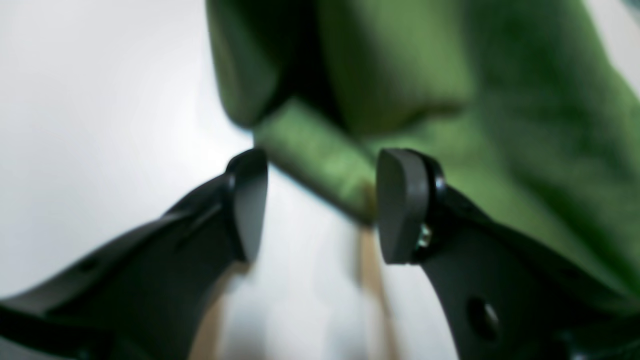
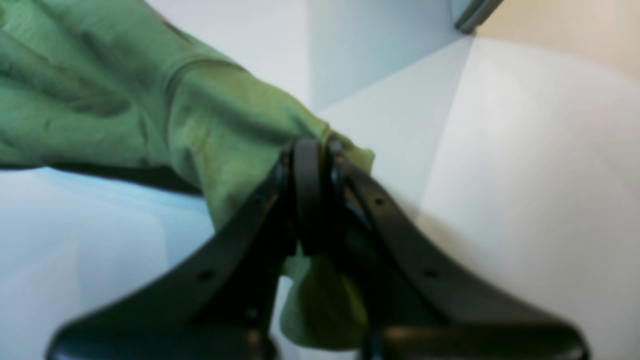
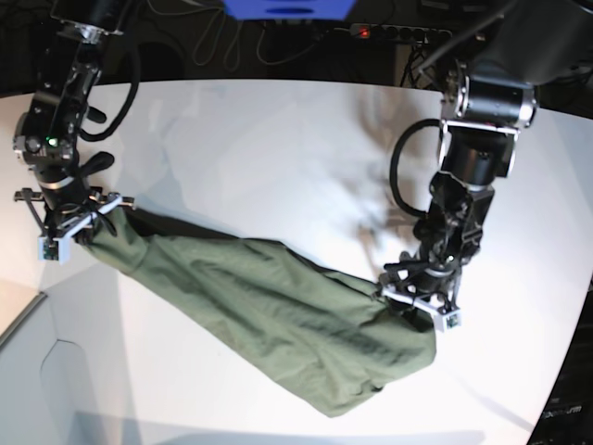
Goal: Layout the t-shirt on the table in an organized manner, then fold the t-shirt properly
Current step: 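Hold the shirt with both grippers and raise it off the table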
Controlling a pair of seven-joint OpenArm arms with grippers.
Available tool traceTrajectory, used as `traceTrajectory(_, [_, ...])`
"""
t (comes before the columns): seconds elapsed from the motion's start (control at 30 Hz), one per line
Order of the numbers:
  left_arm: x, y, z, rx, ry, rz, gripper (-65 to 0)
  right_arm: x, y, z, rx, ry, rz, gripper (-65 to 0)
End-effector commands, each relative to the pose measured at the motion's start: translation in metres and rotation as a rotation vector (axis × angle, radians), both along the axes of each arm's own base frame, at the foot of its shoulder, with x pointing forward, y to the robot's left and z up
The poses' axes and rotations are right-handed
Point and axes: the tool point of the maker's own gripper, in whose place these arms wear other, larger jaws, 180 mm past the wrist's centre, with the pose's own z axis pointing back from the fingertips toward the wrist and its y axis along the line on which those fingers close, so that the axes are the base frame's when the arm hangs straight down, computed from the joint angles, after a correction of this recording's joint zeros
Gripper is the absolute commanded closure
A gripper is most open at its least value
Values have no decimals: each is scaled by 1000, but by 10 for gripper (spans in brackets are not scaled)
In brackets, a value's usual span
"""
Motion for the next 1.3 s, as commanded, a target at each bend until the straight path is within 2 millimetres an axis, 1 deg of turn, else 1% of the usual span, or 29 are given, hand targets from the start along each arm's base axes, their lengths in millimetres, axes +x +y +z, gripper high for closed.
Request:
traceTrajectory(0.0, [15, -4, 18, -8, -57, 4, -338, 7, -1, 13, -12, -49, 10, 0])
traceTrajectory(0.13, [20, -2, 25, 2, -111, 26, -338, 8, -2, 13, -13, -49, 10, 0])
traceTrajectory(0.27, [20, -3, 24, 1, -112, 26, -338, 8, -2, 14, -13, -50, 10, 0])
traceTrajectory(0.33, [13, 0, 12, 1, -77, 35, -338, 8, -2, 14, -13, -50, 10, 0])
traceTrajectory(0.37, [7, 2, 1, 3, -47, 40, -338, 8, -2, 14, -13, -50, 10, 0])
traceTrajectory(0.4, [4, 3, -5, 4, -27, 43, -338, 8, -2, 14, -13, -50, 10, 0])
traceTrajectory(0.57, [3, 5, -13, 12, 16, 46, -338, 8, -2, 14, -13, -50, 10, 0])
traceTrajectory(0.63, [4, 5, -12, 12, 13, 46, -330, 8, -2, 14, -13, -50, 10, 0])
traceTrajectory(0.67, [4, 5, -12, 12, 13, 46, -308, 8, -2, 14, -13, -50, 10, 0])
traceTrajectory(0.7, [3, 5, -13, 12, 16, 47, -266, 8, -2, 14, -13, -50, 10, 0])
traceTrajectory(0.83, [3, 5, -14, 9, 20, 47, 0, 8, -2, 13, -13, -49, 10, 0])
traceTrajectory(0.93, [4, 5, -13, 11, 17, 47, -17, 7, -2, 13, -13, -47, 10, 0])
traceTrajectory(0.97, [5, 5, -12, 7, 13, 49, 0, 6, -2, 12, -13, -46, 10, 0])
traceTrajectory(1.07, [6, 4, -9, 0, 8, 47, 0, 6, -2, 12, -13, -46, 10, 0])
traceTrajectory(1.13, [9, 3, 0, -2, -28, 42, 0, 7, -2, 13, -13, -49, 9, 0])
traceTrajectory(1.2, [-4, -3, -6, -16, -19, 24, 0, 8, -3, 14, -15, -50, 7, 0])
traceTrajectory(1.27, [-16, -11, 1, -82, -23, 14, 0, 8, -3, 14, -15, -50, 7, 0])
